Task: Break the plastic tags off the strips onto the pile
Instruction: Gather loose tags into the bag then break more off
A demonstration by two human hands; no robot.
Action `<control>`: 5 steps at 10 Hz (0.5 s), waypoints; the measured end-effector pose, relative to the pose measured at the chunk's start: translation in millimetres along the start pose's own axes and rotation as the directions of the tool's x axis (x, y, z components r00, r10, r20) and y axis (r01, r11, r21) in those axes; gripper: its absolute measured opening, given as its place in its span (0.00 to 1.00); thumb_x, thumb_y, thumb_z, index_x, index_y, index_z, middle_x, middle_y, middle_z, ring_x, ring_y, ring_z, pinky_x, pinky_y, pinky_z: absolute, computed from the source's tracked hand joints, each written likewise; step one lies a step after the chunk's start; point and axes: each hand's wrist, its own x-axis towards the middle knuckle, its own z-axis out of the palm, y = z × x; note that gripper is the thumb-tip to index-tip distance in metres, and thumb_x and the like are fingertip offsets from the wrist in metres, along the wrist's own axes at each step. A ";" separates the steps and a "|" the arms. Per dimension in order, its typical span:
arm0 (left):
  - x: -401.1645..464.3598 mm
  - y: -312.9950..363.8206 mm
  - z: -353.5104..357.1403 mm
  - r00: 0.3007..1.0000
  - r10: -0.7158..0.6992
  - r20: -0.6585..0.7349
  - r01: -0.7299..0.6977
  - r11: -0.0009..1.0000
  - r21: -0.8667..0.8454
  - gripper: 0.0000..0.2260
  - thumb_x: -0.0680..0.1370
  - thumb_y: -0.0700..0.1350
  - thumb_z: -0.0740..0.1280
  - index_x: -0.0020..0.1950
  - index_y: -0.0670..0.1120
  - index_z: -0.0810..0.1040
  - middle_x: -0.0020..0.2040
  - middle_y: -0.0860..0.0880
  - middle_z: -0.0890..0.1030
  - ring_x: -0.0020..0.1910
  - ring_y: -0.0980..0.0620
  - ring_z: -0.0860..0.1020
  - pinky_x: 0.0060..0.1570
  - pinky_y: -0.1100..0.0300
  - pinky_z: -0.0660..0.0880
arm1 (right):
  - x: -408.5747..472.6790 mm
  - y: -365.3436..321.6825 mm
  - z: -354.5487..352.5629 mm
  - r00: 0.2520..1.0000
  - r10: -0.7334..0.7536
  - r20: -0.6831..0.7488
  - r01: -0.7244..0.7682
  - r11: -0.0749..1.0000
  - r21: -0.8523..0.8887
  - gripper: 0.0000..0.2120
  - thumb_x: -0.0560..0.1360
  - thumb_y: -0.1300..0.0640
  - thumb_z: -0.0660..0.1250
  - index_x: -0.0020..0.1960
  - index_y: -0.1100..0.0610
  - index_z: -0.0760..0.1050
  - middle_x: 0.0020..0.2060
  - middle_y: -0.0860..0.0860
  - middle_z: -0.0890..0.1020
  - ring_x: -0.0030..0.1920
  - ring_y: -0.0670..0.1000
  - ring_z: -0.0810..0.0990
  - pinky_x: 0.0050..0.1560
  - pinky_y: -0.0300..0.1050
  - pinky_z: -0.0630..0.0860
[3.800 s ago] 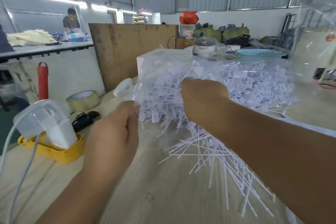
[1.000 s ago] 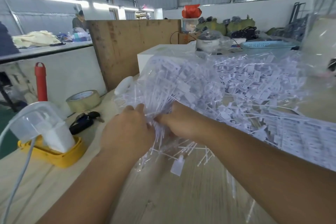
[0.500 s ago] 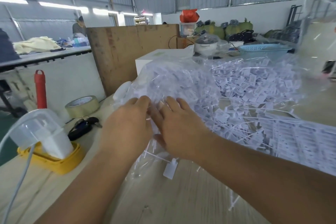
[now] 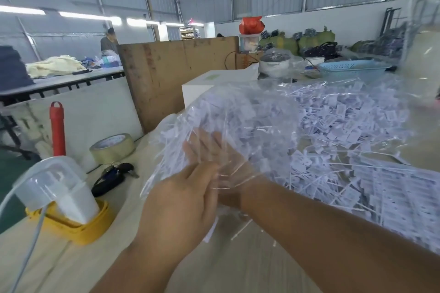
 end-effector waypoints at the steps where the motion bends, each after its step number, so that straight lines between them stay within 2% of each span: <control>1: -0.7 -16.7 13.9 0.932 -0.270 0.240 0.267 0.963 0.047 0.03 0.76 0.53 0.59 0.49 0.58 0.67 0.31 0.53 0.74 0.31 0.50 0.75 0.28 0.57 0.68 | -18.0 8.3 4.1 1.000 -0.014 0.007 0.014 0.999 0.044 0.29 0.84 0.47 0.44 0.78 0.57 0.35 0.77 0.53 0.36 0.76 0.55 0.32 0.75 0.50 0.31; 2: -2.6 -29.4 25.7 0.877 -0.349 0.330 0.317 0.937 0.149 0.06 0.75 0.51 0.62 0.44 0.55 0.65 0.34 0.52 0.75 0.36 0.50 0.76 0.32 0.57 0.71 | -48.5 24.4 0.3 0.993 -0.122 0.008 0.122 0.991 -0.046 0.26 0.84 0.50 0.49 0.79 0.56 0.47 0.79 0.57 0.50 0.78 0.58 0.45 0.77 0.51 0.40; 3: -2.5 -28.9 26.6 0.849 -0.395 0.351 0.339 0.917 0.212 0.04 0.78 0.51 0.60 0.45 0.53 0.68 0.34 0.50 0.76 0.35 0.51 0.77 0.36 0.55 0.76 | -85.4 36.6 -16.4 0.968 -0.216 0.130 0.204 0.974 0.100 0.21 0.82 0.57 0.58 0.74 0.50 0.64 0.74 0.54 0.66 0.76 0.57 0.58 0.74 0.53 0.60; 4: -1.2 -13.5 18.5 0.825 -0.431 0.366 0.337 0.894 0.294 0.05 0.76 0.53 0.62 0.50 0.55 0.69 0.41 0.52 0.77 0.42 0.51 0.77 0.41 0.55 0.76 | -117.9 40.4 -37.2 0.981 -0.140 0.134 0.101 0.959 0.263 0.15 0.79 0.61 0.57 0.63 0.55 0.75 0.51 0.54 0.81 0.53 0.58 0.79 0.49 0.54 0.78; 5: 4.8 22.3 8.8 0.943 -0.279 0.179 0.235 0.944 0.233 0.14 0.71 0.55 0.63 0.55 0.53 0.71 0.46 0.54 0.76 0.46 0.50 0.76 0.38 0.55 0.74 | -134.8 63.5 -43.7 0.938 0.347 0.013 -0.326 0.867 0.377 0.11 0.79 0.53 0.56 0.55 0.54 0.75 0.48 0.50 0.77 0.52 0.53 0.77 0.48 0.48 0.76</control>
